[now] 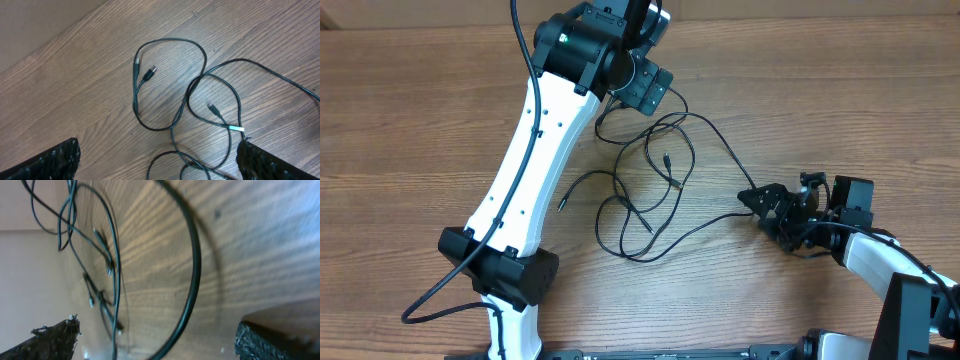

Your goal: Untangle cables

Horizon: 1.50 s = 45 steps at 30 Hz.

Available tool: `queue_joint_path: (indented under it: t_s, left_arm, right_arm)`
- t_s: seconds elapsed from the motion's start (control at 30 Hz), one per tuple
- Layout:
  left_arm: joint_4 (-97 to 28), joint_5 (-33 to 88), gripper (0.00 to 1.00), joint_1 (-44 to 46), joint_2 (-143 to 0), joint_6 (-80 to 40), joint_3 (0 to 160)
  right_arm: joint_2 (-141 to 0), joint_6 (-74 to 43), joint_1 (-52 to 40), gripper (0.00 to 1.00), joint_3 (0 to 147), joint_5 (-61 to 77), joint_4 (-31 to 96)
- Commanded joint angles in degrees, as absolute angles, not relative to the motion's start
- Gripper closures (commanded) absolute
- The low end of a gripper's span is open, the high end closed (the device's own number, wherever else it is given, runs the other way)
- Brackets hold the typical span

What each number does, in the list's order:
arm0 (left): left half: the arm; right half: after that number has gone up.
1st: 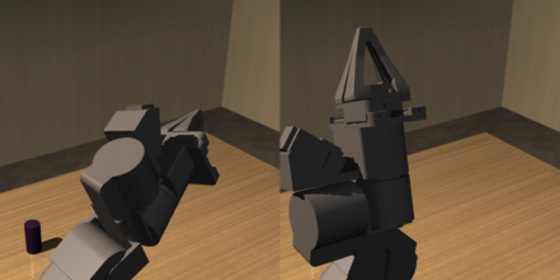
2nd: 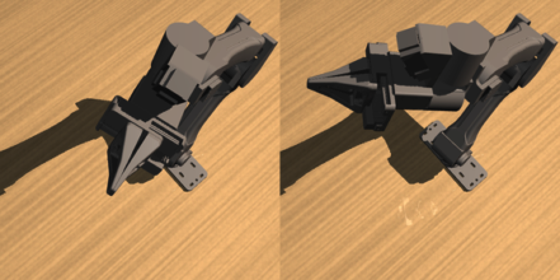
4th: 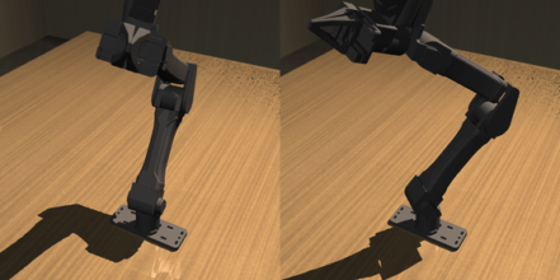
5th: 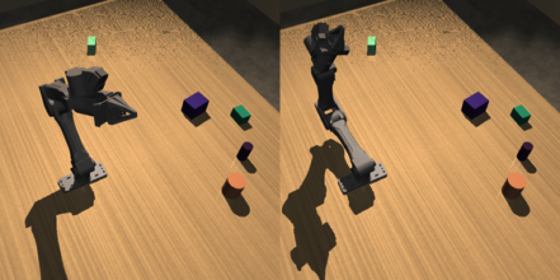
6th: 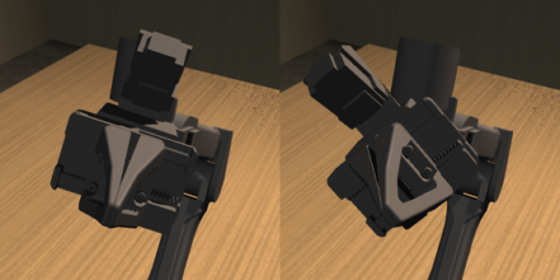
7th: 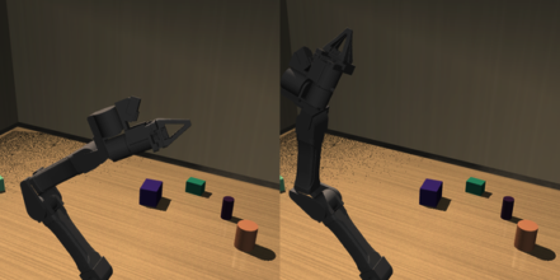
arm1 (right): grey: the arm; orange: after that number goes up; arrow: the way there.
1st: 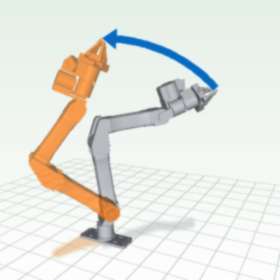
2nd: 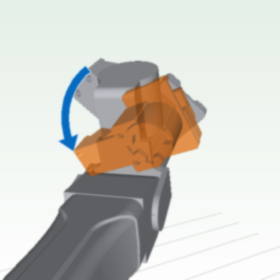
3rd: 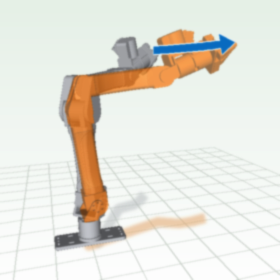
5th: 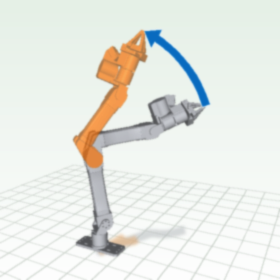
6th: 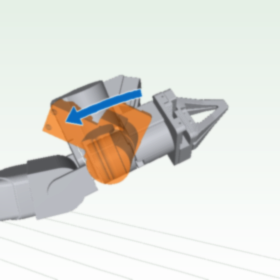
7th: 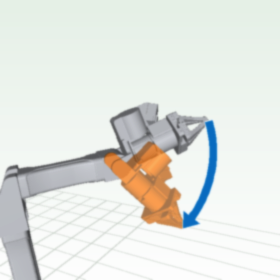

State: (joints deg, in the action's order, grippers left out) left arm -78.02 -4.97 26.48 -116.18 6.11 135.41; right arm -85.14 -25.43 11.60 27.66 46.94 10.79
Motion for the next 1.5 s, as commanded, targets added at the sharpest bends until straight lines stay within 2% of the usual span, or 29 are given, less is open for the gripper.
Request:
queue_joint_path:
  t_s: [0.0,0.2,0.53,0.7,0.9,0.97,1.03,1.07,1.13,1.17,1.23,1.47]
  left_arm:
    - [-77.9,-4.4,0.00,26.2,-116.5,6.4,136.2]
    - [-78.0,-4.4,0.00,26.2,-116.5,6.4,136.2]
    - [-78.0,-4.4,0.00,26.2,-116.5,6.4,136.2]
    - [-78.0,-4.4,0.00,26.2,-116.5,6.4,136.2]
    - [-77.9,-4.4,0.01,26.2,-116.5,6.4,136.2]
    - [-78.0,-4.4,0.00,26.2,-116.5,6.4,136.2]
    - [-78.0,-4.4,0.00,26.2,-116.5,6.4,136.2]
    - [-78.0,-4.4,0.00,26.2,-116.5,6.4,136.2]
    - [-78.0,-4.4,0.00,26.2,-116.5,6.4,136.2]
    - [-78.0,-4.4,0.00,26.2,-116.5,6.4,136.2]
    - [-78.0,-4.4,0.01,26.2,-116.5,6.4,136.2]
    - [-78.0,-4.4,0.00,26.2,-116.5,6.4,136.2]
  right_arm:
    - [-84.9,-25.0,11.6,0.00,27.8,51.7,13.8]
    - [-84.9,-26.0,11.6,0.00,27.8,54.7,15.3]
    - [-84.9,-34.0,9.0,0.01,27.8,57.1,14.3]
    - [-84.9,-38.5,4.4,0.11,27.8,55.0,9.9]
    - [-84.9,-50.7,-3.0,0.20,27.8,41.2,6.4]
    - [-84.9,-53.6,-4.9,0.25,27.8,37.2,6.4]
    - [-84.9,-54.7,-6.8,0.39,27.8,34.7,5.9]
    - [-84.9,-55.3,-7.3,0.46,27.8,34.6,5.6]
    - [-84.9,-57.3,-7.7,0.73,27.8,35.2,5.2]
    - [-84.9,-57.5,-7.8,0.83,27.8,35.7,4.8]
    - [-84.9,-57.5,-7.8,0.96,27.8,36.6,3.8]
    - [-84.8,-57.4,-7.8,0.96,27.9,36.4,3.6]
